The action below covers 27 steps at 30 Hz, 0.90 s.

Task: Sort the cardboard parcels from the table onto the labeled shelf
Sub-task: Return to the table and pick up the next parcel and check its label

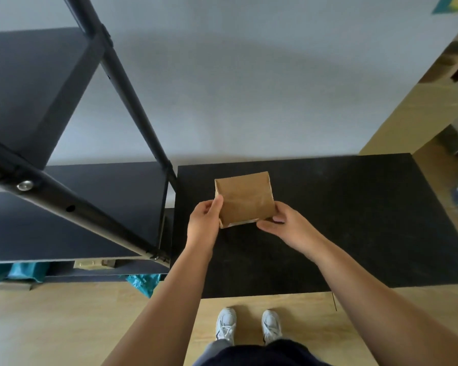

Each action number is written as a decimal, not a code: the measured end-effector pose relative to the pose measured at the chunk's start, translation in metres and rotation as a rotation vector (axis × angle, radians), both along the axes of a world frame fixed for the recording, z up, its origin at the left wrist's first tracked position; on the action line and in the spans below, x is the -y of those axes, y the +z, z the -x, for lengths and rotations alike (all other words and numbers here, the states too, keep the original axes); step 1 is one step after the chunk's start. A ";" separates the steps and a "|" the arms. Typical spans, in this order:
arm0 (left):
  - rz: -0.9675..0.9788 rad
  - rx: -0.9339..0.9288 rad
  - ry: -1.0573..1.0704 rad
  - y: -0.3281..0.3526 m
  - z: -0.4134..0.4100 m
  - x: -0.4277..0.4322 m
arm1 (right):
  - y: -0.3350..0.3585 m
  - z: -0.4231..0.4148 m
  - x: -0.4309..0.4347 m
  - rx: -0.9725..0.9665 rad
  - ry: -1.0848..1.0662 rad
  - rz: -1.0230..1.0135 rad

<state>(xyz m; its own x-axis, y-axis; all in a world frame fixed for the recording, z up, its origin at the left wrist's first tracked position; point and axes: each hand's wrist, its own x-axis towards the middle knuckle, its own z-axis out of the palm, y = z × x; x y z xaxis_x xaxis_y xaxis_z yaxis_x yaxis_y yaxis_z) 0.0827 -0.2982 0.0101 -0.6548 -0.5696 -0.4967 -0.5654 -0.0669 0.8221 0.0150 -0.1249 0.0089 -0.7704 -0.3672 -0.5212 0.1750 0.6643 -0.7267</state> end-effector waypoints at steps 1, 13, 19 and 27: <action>0.006 0.016 0.006 0.003 0.004 0.002 | -0.001 0.002 0.001 -0.026 -0.006 0.005; -0.039 -0.017 0.077 -0.010 -0.011 0.004 | 0.000 0.004 0.013 -0.102 -0.059 0.015; -0.039 0.129 -0.057 -0.026 -0.028 -0.008 | -0.016 -0.007 0.010 -0.044 -0.044 -0.092; -0.002 0.063 -0.027 -0.026 -0.025 -0.007 | -0.012 -0.005 0.006 -0.135 -0.058 -0.094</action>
